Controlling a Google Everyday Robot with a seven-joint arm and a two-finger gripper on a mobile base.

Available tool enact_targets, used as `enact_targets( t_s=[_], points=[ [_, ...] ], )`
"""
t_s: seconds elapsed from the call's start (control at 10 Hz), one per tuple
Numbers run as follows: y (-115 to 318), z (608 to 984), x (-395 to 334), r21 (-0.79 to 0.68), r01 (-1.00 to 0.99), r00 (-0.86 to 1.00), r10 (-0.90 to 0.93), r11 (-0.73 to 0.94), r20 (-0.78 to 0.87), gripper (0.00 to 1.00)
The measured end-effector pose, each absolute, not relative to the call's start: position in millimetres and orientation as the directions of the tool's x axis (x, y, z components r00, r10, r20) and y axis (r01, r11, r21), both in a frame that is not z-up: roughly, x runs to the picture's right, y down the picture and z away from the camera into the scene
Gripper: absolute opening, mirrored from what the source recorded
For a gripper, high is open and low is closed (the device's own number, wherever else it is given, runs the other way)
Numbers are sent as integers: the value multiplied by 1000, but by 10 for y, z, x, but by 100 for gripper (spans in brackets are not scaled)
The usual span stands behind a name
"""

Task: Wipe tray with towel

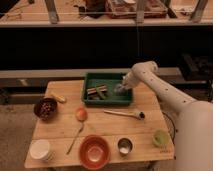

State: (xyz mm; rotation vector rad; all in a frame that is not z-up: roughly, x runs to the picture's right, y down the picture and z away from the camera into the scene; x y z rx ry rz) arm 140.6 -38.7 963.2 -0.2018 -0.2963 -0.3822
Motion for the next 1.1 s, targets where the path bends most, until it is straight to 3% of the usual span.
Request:
enact_targets(
  t_s=[0.2, 0.5, 1.1],
  points=[
    [-482, 9897, 1092, -131, 425, 871, -364, 896, 331, 0],
    [-343, 10010, 738, -147, 421, 844, -327, 895, 424, 0],
    [187, 9423, 934, -198, 431, 819, -289, 880, 496, 0]
  ],
)
